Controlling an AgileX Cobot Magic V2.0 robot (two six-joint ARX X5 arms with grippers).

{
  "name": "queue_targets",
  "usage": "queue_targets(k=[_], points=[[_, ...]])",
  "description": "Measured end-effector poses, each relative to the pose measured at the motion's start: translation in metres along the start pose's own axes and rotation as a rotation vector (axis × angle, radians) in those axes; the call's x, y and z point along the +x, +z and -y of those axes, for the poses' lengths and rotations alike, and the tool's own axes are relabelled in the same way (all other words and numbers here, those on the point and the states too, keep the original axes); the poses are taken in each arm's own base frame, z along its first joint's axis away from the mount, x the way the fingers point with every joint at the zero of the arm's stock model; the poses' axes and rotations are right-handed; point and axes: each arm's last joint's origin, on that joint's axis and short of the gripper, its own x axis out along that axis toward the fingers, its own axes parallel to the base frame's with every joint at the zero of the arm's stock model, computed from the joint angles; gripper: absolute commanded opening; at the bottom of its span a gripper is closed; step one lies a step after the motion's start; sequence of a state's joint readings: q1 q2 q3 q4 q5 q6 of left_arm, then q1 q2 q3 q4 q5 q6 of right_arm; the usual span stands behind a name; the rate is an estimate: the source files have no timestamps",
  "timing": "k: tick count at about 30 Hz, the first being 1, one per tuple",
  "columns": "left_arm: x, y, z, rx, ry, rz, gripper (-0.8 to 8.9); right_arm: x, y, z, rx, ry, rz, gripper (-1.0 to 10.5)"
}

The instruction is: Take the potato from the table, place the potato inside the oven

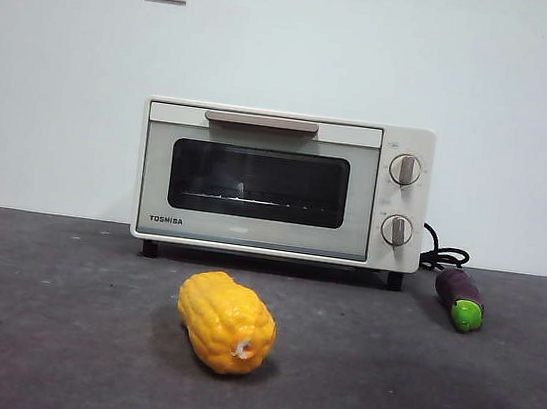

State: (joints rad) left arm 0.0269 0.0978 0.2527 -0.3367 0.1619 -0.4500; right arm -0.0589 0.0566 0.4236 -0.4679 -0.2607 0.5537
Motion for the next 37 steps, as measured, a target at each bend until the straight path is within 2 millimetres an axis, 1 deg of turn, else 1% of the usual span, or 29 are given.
queue_targets(k=[4,7,9,13,15,18,20,23,29,30,33,37], points=[[-0.005,0.025,0.015,-0.020,-0.062,-0.003,-0.06,-0.015,0.027,-0.022,-0.033,0.002,-0.018,-0.1],[-0.006,0.046,0.027,-0.026,-0.105,-0.009,-0.06,-0.021,0.046,-0.037,-0.072,0.030,-0.045,-0.1],[-0.005,0.059,0.034,-0.021,-0.150,-0.014,-0.06,-0.022,0.056,-0.045,-0.101,0.048,-0.082,-0.1],[-0.002,0.081,0.047,-0.006,-0.256,-0.004,-0.06,-0.013,0.074,-0.054,-0.114,0.059,-0.199,-0.1],[0.001,0.089,0.050,-0.012,-0.269,-0.010,-0.06,-0.005,0.080,-0.057,-0.101,0.071,-0.260,-0.1],[0.011,0.098,0.054,-0.031,-0.281,-0.054,-0.06,0.007,0.090,-0.060,-0.090,0.092,-0.315,0.0],[0.021,0.103,0.056,-0.042,-0.298,-0.106,-0.06,0.014,0.096,-0.062,-0.094,0.100,-0.334,0.0],[0.043,0.110,0.058,-0.060,-0.355,-0.210,-0.06,0.023,0.102,-0.064,-0.091,0.098,-0.365,0.0],[0.099,0.120,0.061,-0.113,-0.450,-0.421,-0.06,0.038,0.105,-0.063,-0.054,0.143,-0.461,0.0],[0.110,0.122,0.063,-0.116,-0.461,-0.448,-0.06,0.041,0.104,-0.063,-0.046,0.160,-0.479,0.0],[0.135,0.131,0.072,-0.107,-0.476,-0.493,-0.06,0.047,0.103,-0.062,-0.025,0.189,-0.516,0.0],[0.169,0.143,0.089,-0.072,-0.499,-0.538,-0.06,0.055,0.102,-0.059,-0.003,0.186,-0.556,0.0]])
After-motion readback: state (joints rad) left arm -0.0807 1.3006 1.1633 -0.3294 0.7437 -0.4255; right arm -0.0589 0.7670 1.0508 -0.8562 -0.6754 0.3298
